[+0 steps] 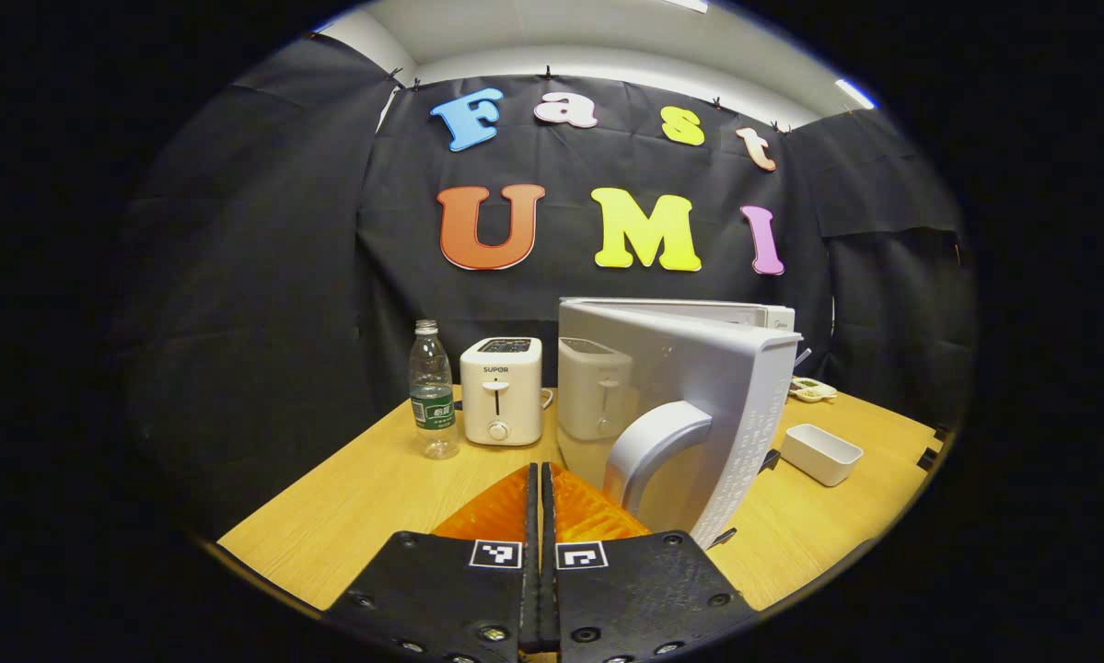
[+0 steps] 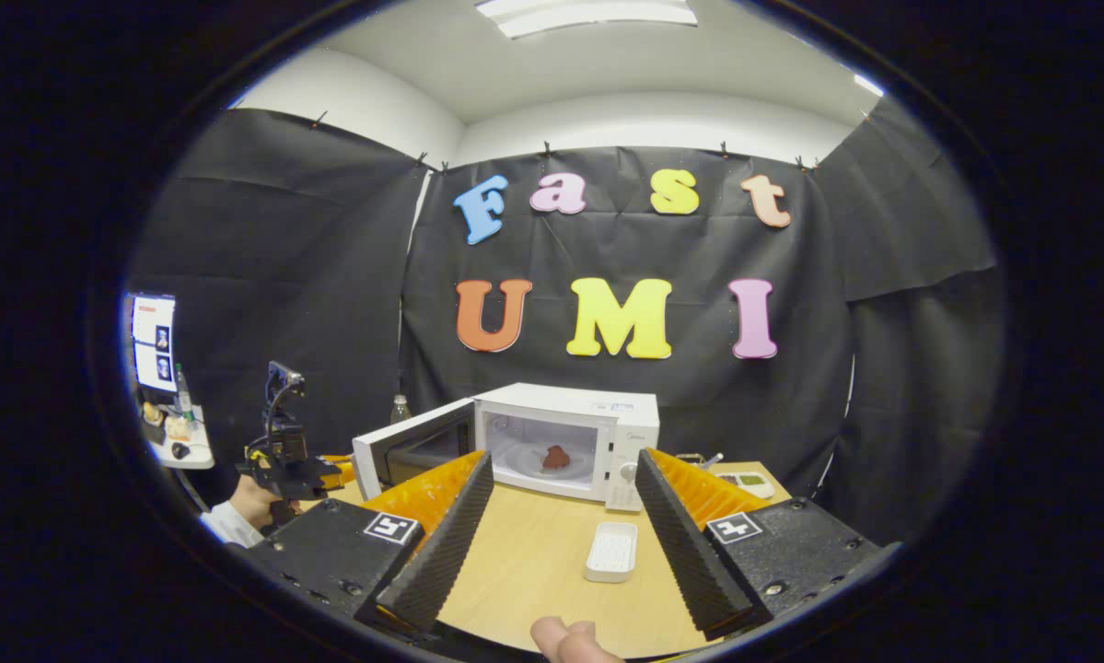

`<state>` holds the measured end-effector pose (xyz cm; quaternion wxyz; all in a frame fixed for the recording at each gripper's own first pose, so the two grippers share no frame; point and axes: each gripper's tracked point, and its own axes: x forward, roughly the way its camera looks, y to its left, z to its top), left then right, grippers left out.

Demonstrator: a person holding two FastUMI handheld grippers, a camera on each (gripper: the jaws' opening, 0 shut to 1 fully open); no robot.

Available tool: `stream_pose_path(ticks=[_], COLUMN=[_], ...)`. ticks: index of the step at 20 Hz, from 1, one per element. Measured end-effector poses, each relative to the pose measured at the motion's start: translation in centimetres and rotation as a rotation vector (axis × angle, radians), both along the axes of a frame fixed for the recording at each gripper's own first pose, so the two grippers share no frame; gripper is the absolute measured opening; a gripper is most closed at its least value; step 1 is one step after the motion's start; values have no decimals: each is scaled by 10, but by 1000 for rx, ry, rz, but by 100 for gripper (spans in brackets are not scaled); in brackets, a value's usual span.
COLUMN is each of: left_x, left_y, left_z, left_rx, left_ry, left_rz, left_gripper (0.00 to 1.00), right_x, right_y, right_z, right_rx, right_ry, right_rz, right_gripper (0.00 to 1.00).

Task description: Open the microwave oven with the left hand, put the food in, and close the microwave oven.

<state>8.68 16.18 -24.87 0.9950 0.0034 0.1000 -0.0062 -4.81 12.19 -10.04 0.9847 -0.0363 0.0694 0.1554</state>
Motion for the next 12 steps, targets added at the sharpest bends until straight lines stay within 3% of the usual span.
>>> stream_pose_path(ticks=[3,4,5,12], left_x=[9,10,13,32], left_y=[-15,-22,-30,-86], left_z=[-5,-5,-3,-3], left_rx=[3,0,-2,12], left_ry=[22,36,34,24], left_rz=[2,-2,-13,-97], left_gripper=[0,10,0,0], right_x=[-7,-8,-9,-4], right_y=[-4,-7,-11,-42], right_z=[7,8,9,10], right_rx=[18,18,18,42], right_ry=[-6,-10,-18,-20], right_rz=[-4,-6,-12,-55], right_gripper=[99,99,99,99])
